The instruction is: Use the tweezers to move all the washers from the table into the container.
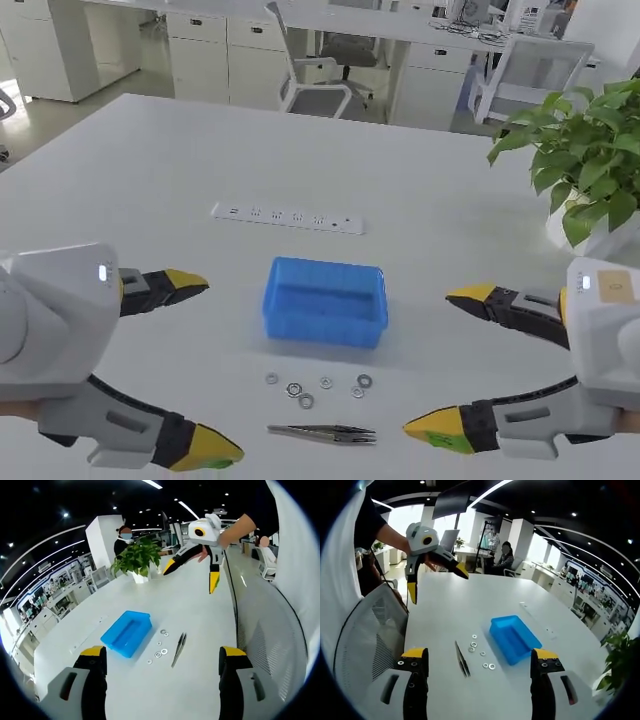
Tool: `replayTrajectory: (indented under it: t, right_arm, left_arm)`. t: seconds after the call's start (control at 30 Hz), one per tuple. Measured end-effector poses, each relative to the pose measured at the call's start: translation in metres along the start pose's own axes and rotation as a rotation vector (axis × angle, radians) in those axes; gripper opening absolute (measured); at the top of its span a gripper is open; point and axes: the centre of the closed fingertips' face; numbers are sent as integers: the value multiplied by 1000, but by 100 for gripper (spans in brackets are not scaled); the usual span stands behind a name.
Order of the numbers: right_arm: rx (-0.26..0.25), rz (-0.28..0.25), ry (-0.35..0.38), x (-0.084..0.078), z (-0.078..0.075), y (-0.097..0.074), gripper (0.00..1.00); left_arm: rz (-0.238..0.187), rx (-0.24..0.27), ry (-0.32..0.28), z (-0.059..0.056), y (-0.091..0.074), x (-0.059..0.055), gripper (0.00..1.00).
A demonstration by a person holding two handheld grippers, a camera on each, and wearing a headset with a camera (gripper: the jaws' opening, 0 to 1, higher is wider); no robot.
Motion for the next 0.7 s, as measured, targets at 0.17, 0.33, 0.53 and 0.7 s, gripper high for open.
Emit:
replayTrajectory:
  t: [0.17, 0.33, 0.53, 0.7]
  right_arm:
    - [8, -4, 2, 0, 0, 2, 84]
    - [28, 14, -5, -3, 4, 8, 84]
    - [68, 51, -31, -13, 12, 19, 82]
    - [97, 41, -6, -15, 18, 31, 79]
  left_arm:
    - [-10, 13, -20, 3, 1, 0, 98]
    - [-5, 13, -30, 3, 5, -4, 98]
    - [-3, 30, -76, 10, 15, -9, 95]
    - [-11, 13, -149, 10, 30, -7, 87]
Point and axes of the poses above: the centre of the closed fingertips' face, and the gripper's own axes: y roughly forward along the fingers, z roughly to its left, x roughly out of its top, and after that the axes turned 8 degrees about x, right-handed
